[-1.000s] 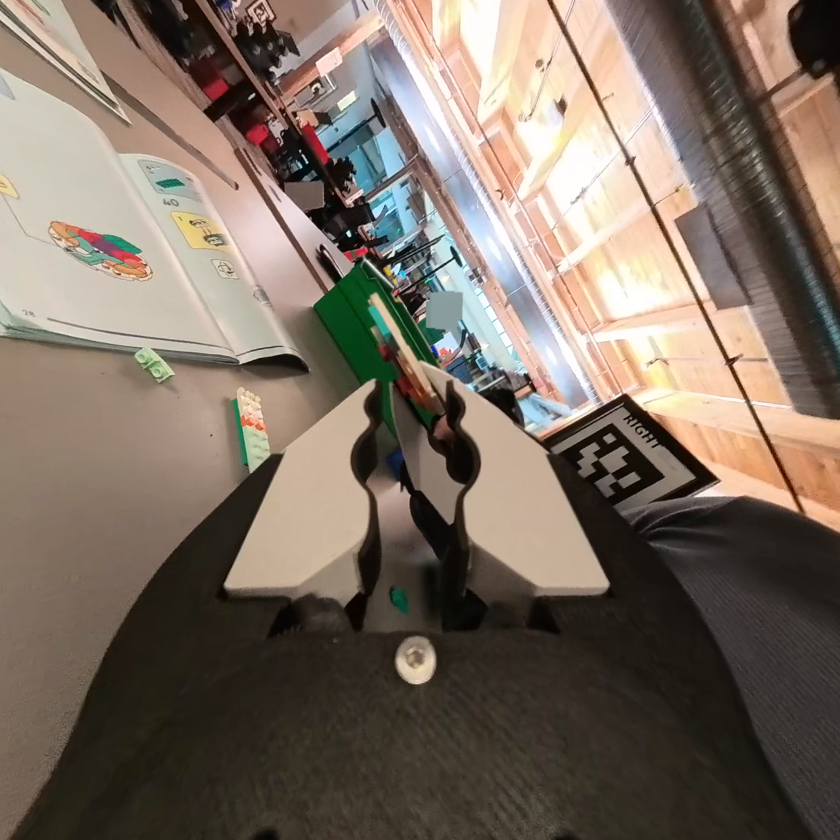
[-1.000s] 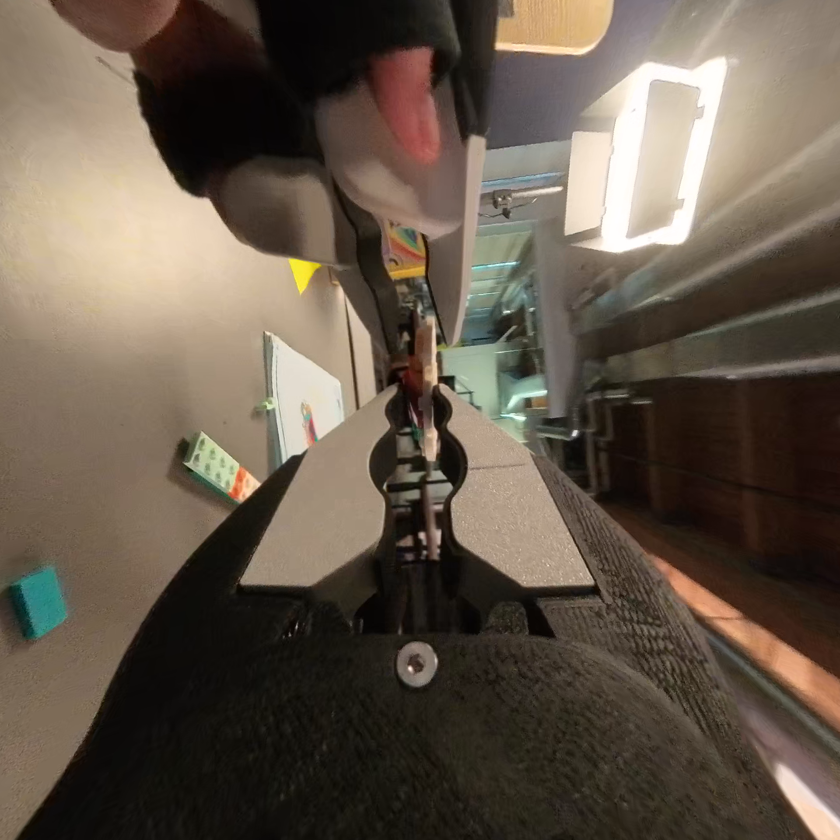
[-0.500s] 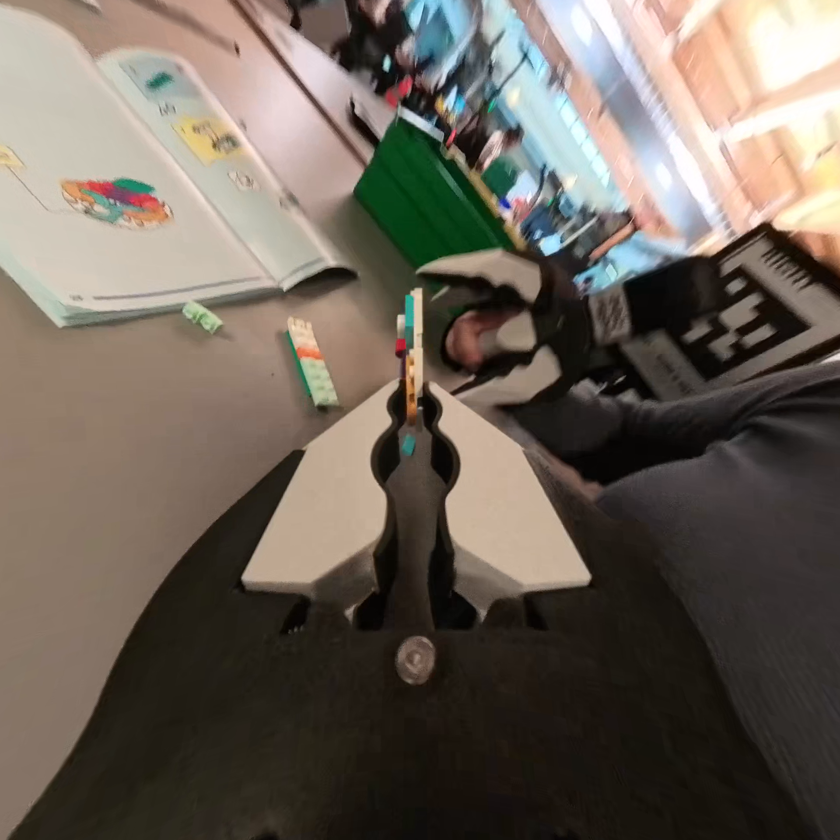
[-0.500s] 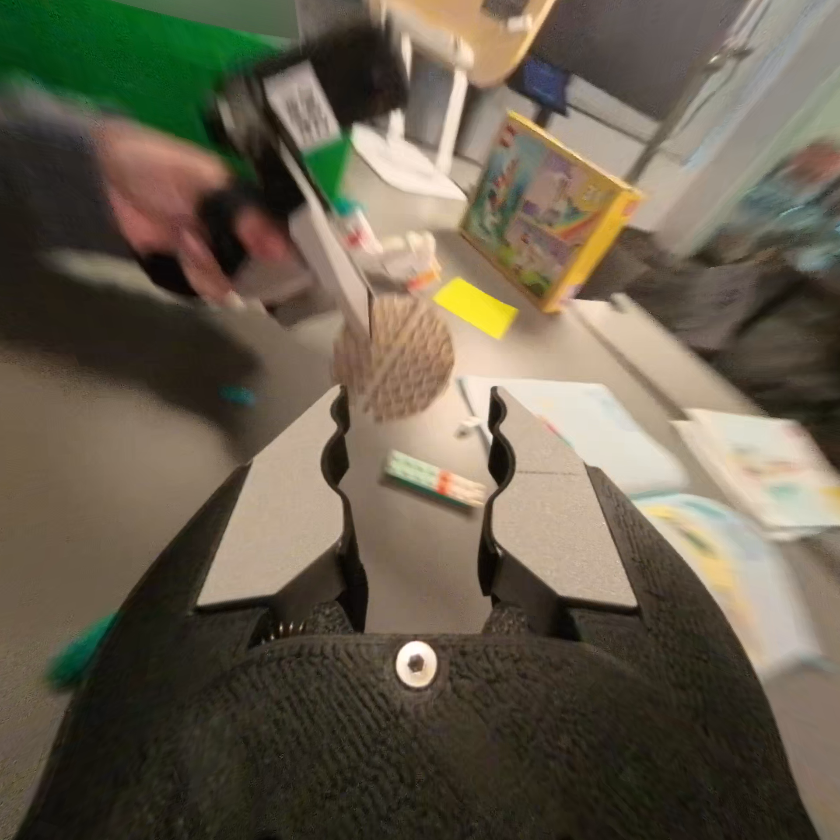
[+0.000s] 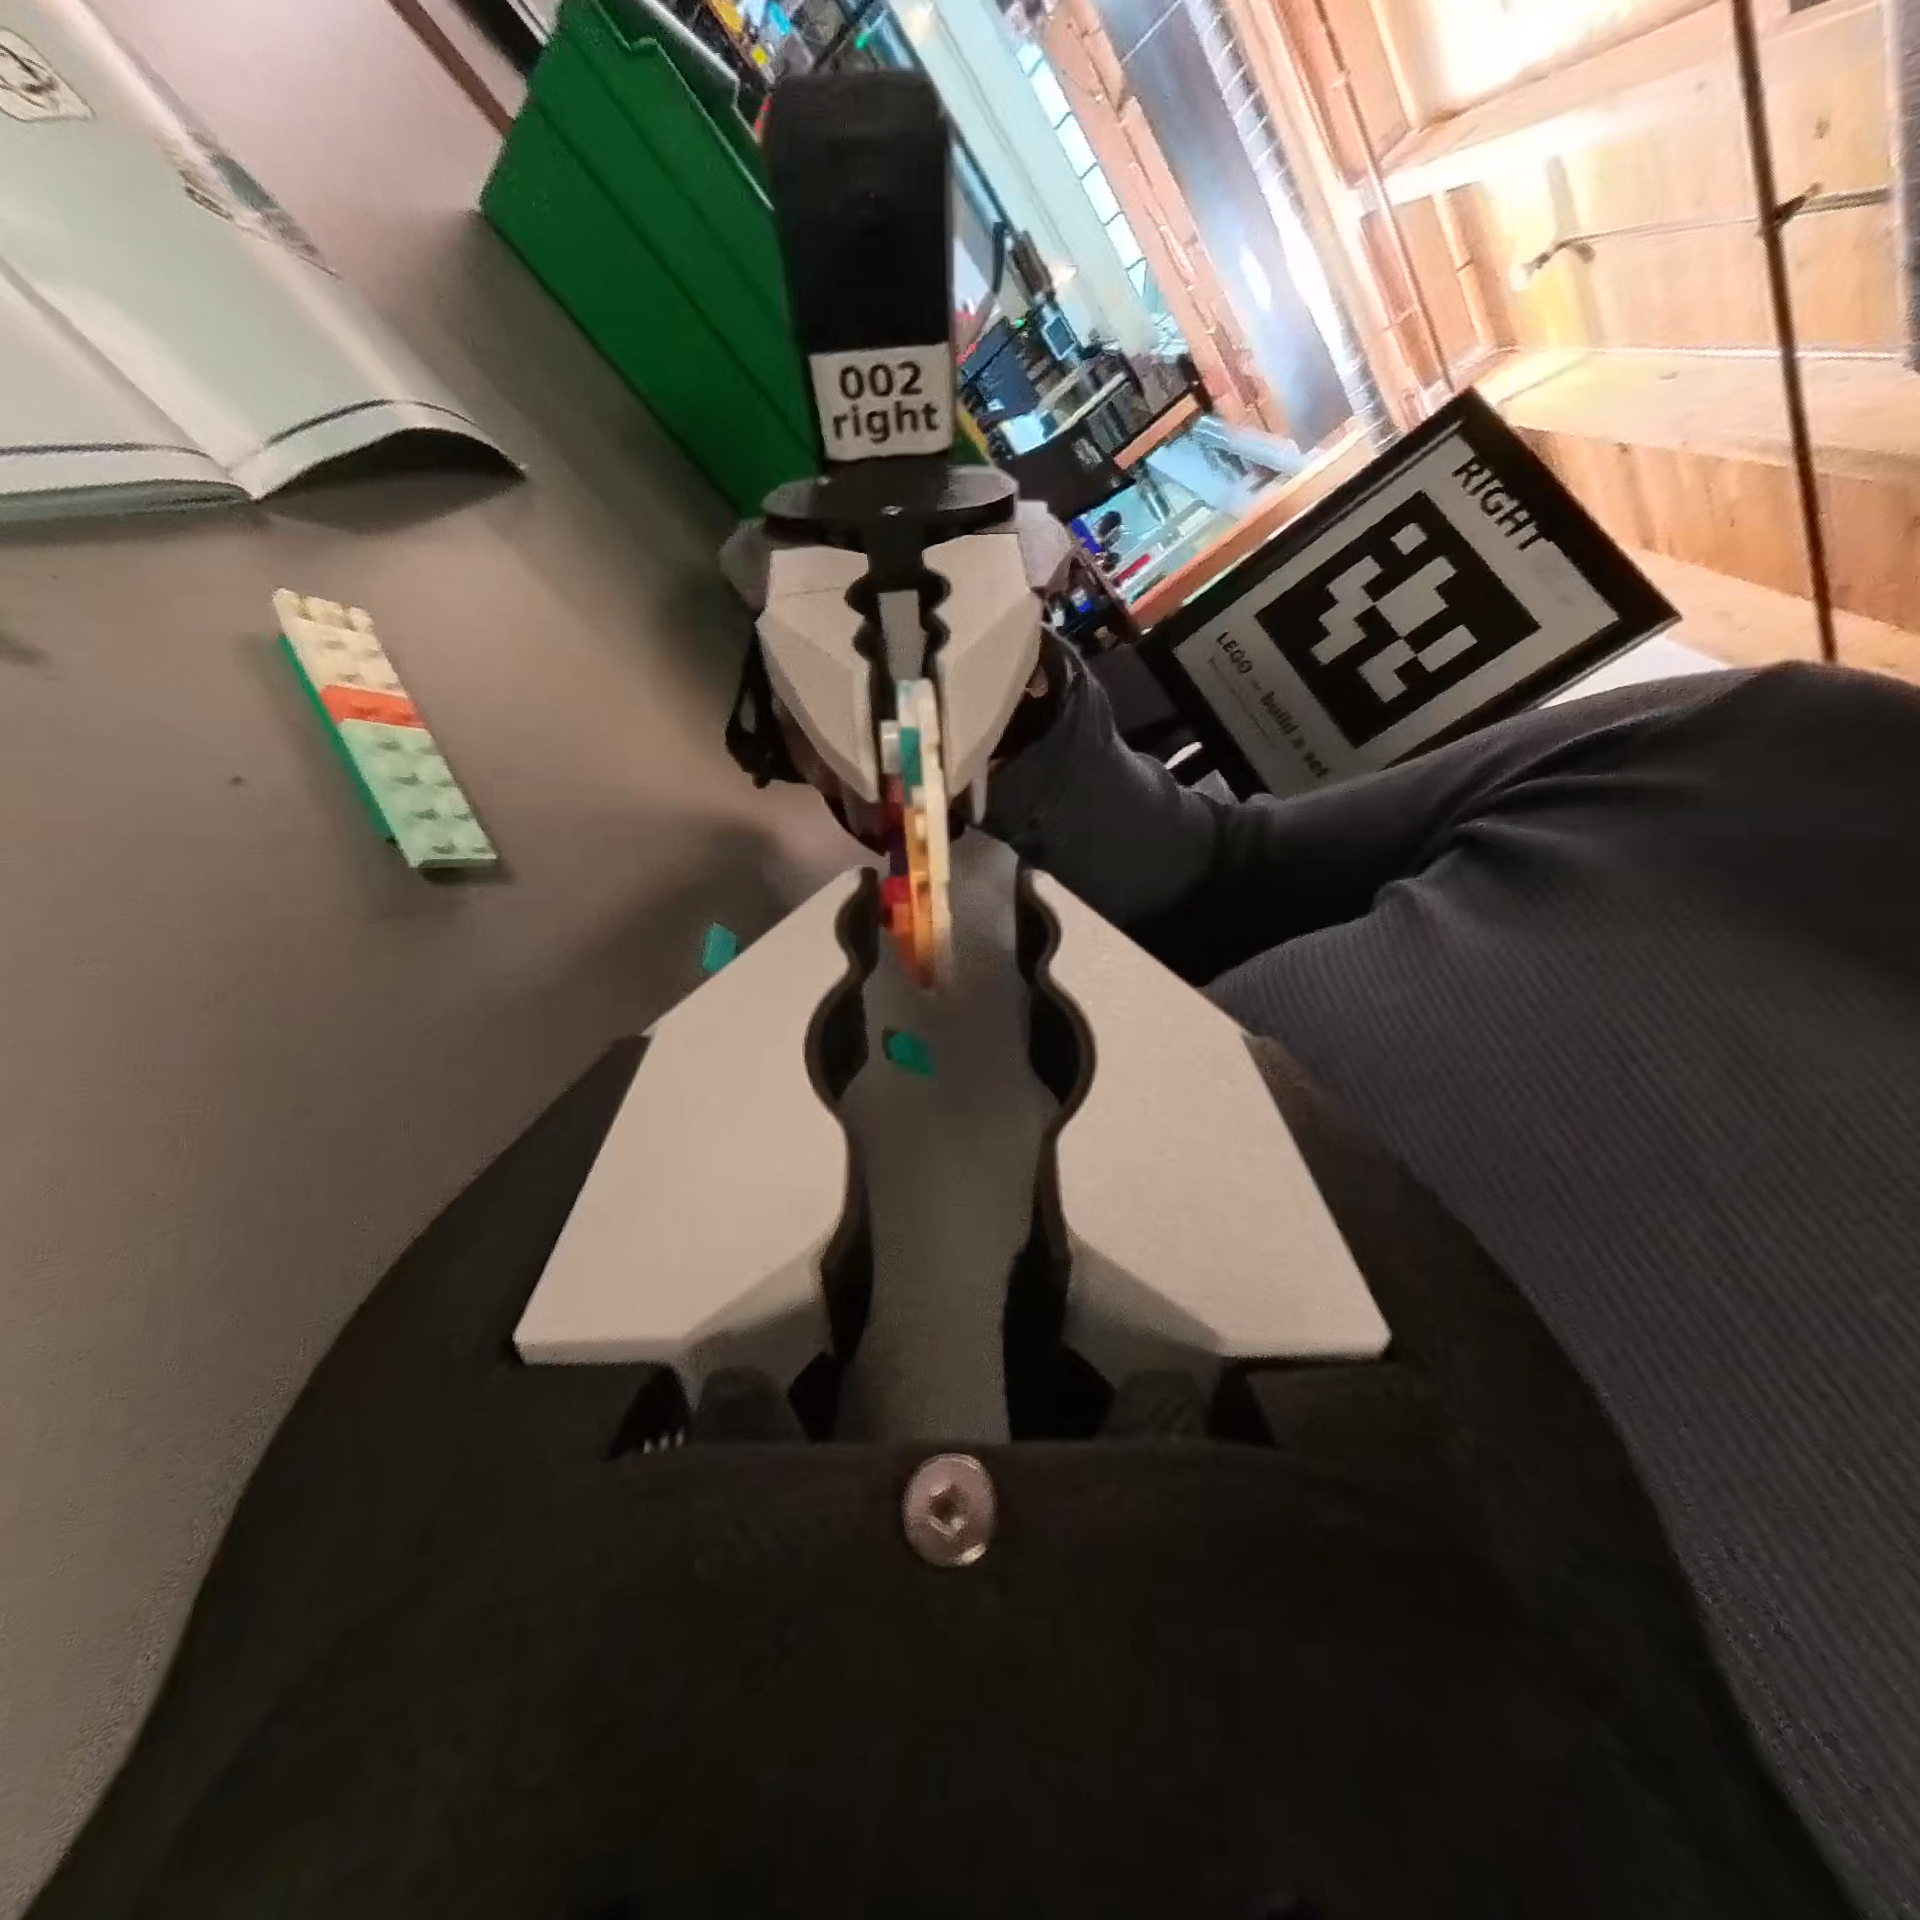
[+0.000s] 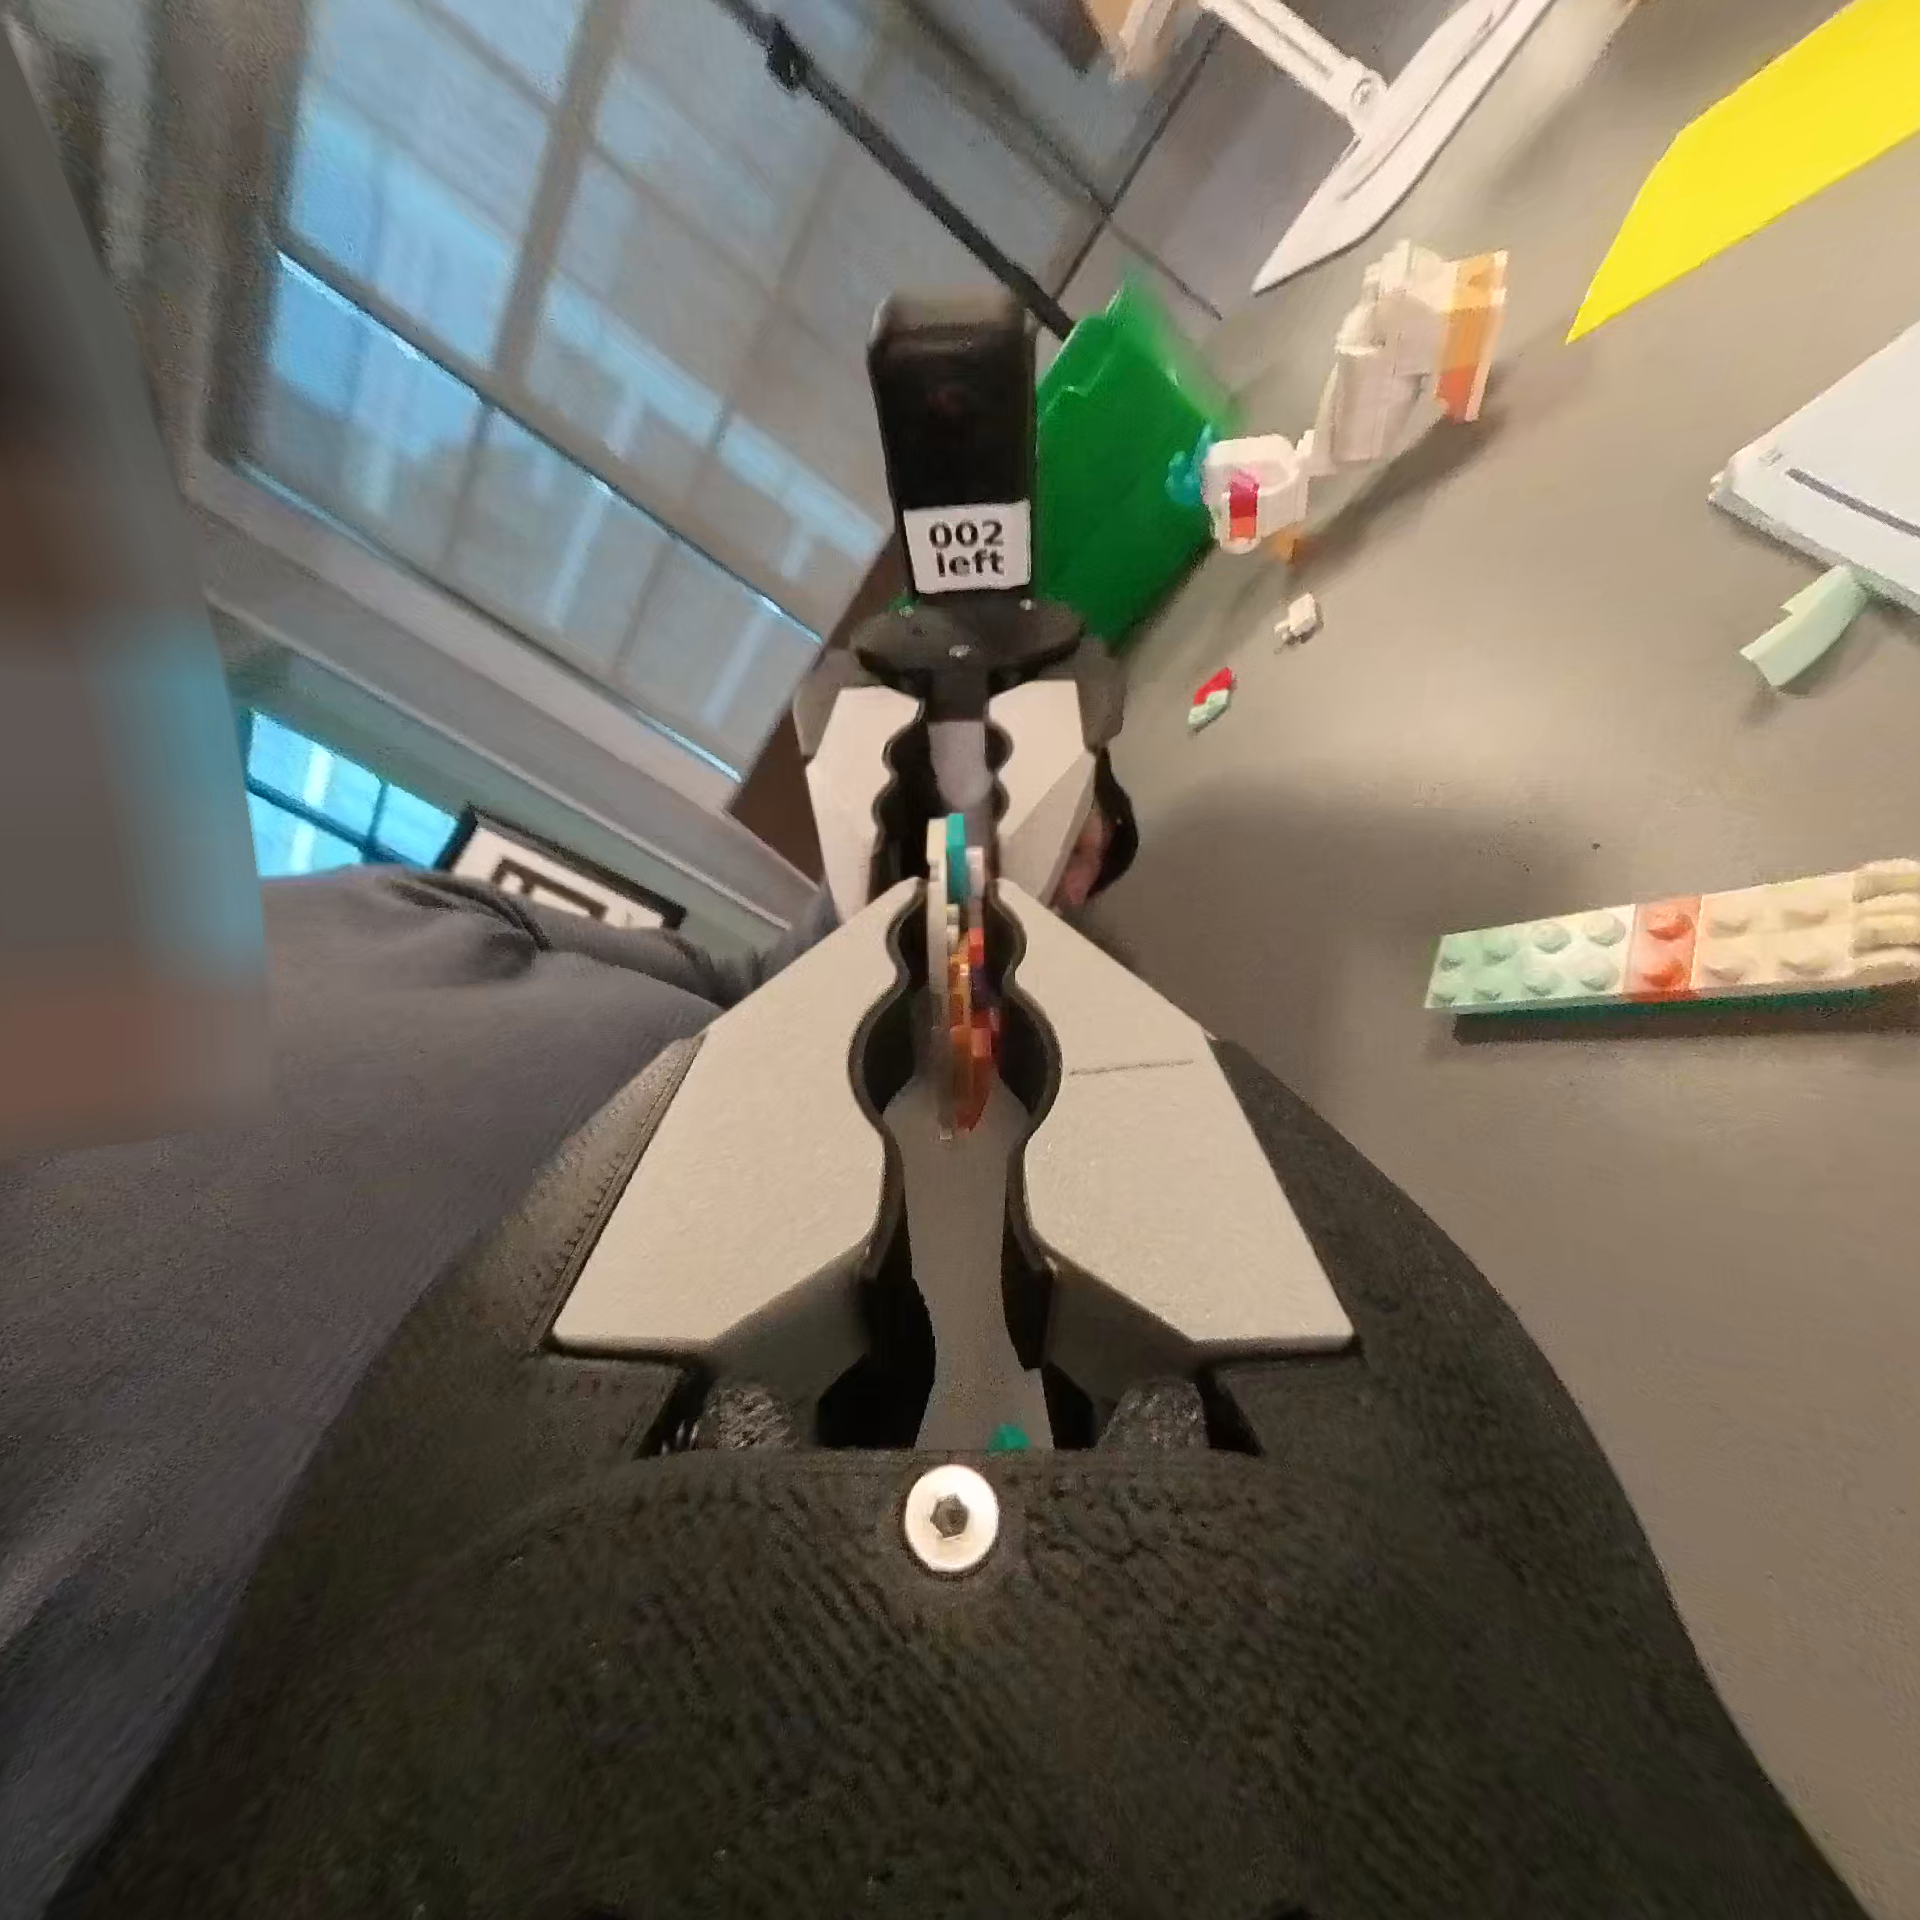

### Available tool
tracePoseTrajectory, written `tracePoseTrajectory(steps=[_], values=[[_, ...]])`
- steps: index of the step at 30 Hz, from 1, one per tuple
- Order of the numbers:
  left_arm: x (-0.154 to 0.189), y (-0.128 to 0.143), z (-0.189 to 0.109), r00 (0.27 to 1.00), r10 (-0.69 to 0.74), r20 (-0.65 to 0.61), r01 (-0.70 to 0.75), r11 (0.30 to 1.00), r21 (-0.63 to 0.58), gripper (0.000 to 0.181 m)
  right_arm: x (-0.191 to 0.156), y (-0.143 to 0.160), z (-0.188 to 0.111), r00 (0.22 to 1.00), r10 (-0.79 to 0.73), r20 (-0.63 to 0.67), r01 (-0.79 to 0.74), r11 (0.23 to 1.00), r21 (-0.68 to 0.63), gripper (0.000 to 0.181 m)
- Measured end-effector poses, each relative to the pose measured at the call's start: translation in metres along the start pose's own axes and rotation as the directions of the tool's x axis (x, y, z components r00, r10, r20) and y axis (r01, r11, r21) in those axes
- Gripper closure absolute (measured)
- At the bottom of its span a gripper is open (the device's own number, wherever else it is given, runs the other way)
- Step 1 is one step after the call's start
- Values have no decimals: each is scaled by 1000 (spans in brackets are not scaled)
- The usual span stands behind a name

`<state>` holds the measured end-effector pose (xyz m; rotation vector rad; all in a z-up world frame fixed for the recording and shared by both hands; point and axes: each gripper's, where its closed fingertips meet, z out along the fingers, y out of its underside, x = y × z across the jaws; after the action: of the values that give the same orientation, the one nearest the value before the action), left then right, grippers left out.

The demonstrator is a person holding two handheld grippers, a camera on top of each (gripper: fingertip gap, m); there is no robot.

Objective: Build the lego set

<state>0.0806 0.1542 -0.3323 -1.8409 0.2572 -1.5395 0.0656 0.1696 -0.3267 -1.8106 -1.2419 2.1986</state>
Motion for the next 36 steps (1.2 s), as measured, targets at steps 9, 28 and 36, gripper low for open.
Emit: tracePoseTrajectory(steps=[9,28,36], values=[[-12,6,-25,978,-199,65,188,972,143,177,36,-10,-12,921,-105,-375,134,990,51,145],[-30,-11,-82,967,-244,74,204,914,350,177,111,-2,7,250,-432,-867,210,898,-387,166],[-28,-19,-97,962,-273,14,241,870,431,177,100,-16,-25,-114,-892,-438,166,418,-893,167]])
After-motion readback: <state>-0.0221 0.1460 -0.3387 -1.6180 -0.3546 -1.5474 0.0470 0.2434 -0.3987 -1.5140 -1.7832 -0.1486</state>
